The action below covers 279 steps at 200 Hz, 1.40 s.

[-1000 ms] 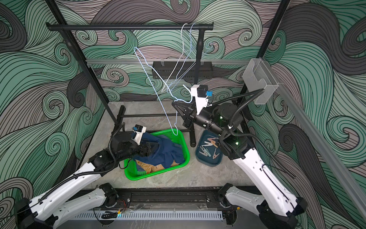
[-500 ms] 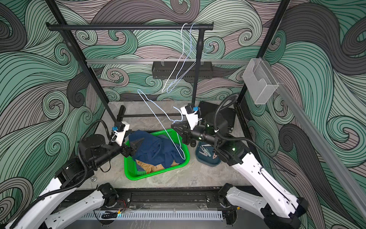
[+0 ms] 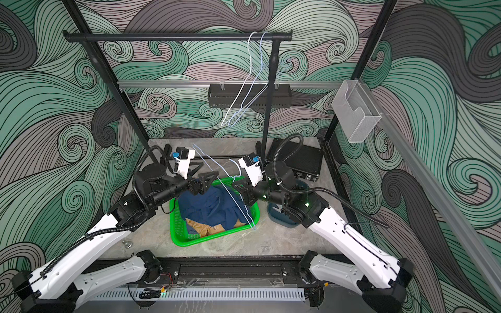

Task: Remove the clothespins securing t-shirts to the hanger
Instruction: Place the hanger on the clothes rail.

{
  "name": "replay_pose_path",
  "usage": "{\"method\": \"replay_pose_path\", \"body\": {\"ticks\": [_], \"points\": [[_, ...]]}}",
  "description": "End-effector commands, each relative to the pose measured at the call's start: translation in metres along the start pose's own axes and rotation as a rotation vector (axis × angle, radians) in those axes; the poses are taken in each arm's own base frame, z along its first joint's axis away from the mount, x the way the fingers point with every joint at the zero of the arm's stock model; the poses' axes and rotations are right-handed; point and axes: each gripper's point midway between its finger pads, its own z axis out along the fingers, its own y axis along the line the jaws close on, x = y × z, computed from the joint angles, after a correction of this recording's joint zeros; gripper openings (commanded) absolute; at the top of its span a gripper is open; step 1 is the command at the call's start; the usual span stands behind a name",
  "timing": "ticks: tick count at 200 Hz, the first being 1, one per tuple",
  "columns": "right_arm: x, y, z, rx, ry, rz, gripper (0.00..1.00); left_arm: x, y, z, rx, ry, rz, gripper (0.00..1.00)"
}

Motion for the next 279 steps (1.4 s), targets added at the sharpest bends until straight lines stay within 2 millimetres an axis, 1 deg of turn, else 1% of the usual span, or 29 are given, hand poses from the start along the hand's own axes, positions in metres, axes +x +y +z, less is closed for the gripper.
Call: {"method": "replay_pose_path", "body": {"ticks": [1,12,15,28,38,66,83,98,133,159,180,205,246,257,279], "points": [[-0.018,0.003,0.002,-0.004,-0.053,0.006,0.00,-0.025,-0.011,-0.003,0.051,-0.103,-0.084,0.85],[-0.016,0.003,0.005,-0.009,-0.043,0.015,0.00,-0.027,-0.009,-0.003,0.046,-0.120,-0.103,0.85],[-0.021,0.005,0.006,-0.017,-0.063,0.011,0.00,-0.028,-0.008,-0.003,0.042,-0.124,-0.108,0.85],[-0.022,0.005,0.010,-0.023,-0.067,0.014,0.00,-0.030,-0.006,-0.002,0.029,-0.130,-0.123,0.84],[-0.025,0.004,0.010,-0.016,-0.077,0.012,0.00,-0.027,-0.002,-0.001,0.004,-0.118,-0.143,0.84],[-0.035,0.002,0.008,0.009,-0.107,0.000,0.00,-0.013,0.012,0.001,-0.059,-0.090,-0.247,0.84],[-0.036,0.006,0.011,-0.015,-0.102,0.004,0.00,-0.013,0.012,0.002,-0.040,-0.123,-0.322,0.83],[-0.036,0.008,0.016,-0.031,-0.099,0.017,0.00,-0.018,0.010,0.003,-0.015,-0.155,-0.387,0.82],[-0.040,0.010,0.022,-0.042,-0.105,0.025,0.00,-0.024,0.003,0.008,0.032,-0.151,-0.541,0.80],[-0.039,0.007,0.029,-0.035,-0.099,0.031,0.00,-0.033,0.002,0.007,0.075,-0.217,-0.624,0.78],[-0.039,0.005,0.031,-0.032,-0.101,0.032,0.00,-0.035,0.002,0.007,0.078,-0.226,-0.656,0.77],[-0.037,0.007,0.037,-0.049,-0.089,0.039,0.00,-0.032,0.006,0.010,0.078,-0.233,-0.698,0.70],[-0.033,0.007,0.042,-0.054,-0.078,0.042,0.00,-0.027,0.007,0.019,0.090,-0.228,-0.750,0.49],[-0.031,0.007,0.044,-0.057,-0.072,0.041,0.00,-0.027,0.006,0.020,0.096,-0.228,-0.760,0.46],[-0.028,0.005,0.047,-0.052,-0.065,0.041,0.00,-0.028,0.005,0.021,0.105,-0.231,-0.779,0.37]]}}
